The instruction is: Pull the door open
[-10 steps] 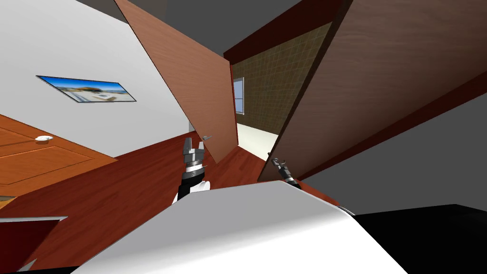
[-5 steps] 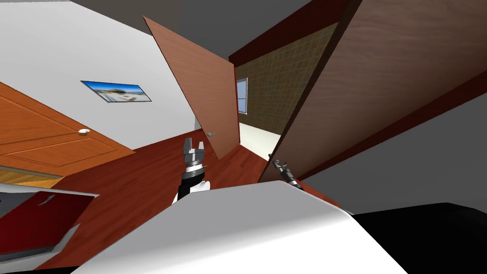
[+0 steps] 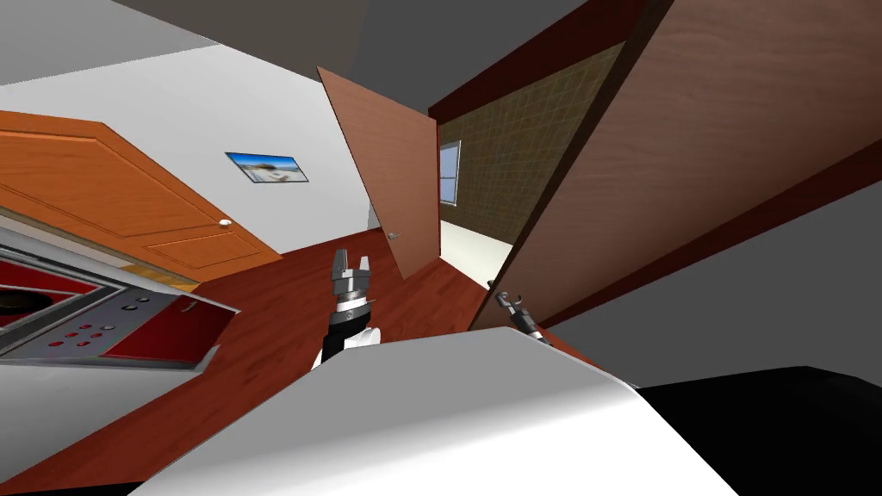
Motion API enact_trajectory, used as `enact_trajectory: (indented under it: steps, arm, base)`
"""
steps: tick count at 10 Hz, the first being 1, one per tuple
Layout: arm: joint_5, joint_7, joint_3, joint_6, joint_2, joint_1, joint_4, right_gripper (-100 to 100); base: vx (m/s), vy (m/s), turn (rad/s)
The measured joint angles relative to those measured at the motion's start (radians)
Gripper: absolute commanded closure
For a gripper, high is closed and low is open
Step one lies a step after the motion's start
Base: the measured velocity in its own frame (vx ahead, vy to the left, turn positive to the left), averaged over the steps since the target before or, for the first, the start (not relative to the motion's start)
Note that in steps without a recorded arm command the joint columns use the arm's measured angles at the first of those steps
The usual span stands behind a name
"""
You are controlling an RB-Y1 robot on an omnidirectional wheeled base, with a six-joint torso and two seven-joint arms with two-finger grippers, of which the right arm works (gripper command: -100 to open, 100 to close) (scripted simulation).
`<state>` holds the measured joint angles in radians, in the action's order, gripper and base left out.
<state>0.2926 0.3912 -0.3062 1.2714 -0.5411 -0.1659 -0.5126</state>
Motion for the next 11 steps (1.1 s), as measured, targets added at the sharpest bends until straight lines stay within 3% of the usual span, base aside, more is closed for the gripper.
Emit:
enact_trajectory:
  steps: [2, 4, 7, 11]
  arm:
    - [0.005, 0.001, -0.008, 0.011, -0.009, -0.024, -0.014, 100]
    - [0.004, 0.009, -0.015, 0.033, -0.008, -0.016, 0.018, 100]
    - [-0.048, 0.017, 0.025, 0.005, 0.005, 0.013, 0.012, 100]
    - [-0.121, 0.034, 0.074, 0.003, 0.032, 0.082, 0.083, 100]
  base:
    - [-0.204, -0.045, 0.142]
    - [-0.118, -0.031, 0.051]
    - [-0.182, -0.055, 0.079]
    - [-0.187, -0.049, 0.091]
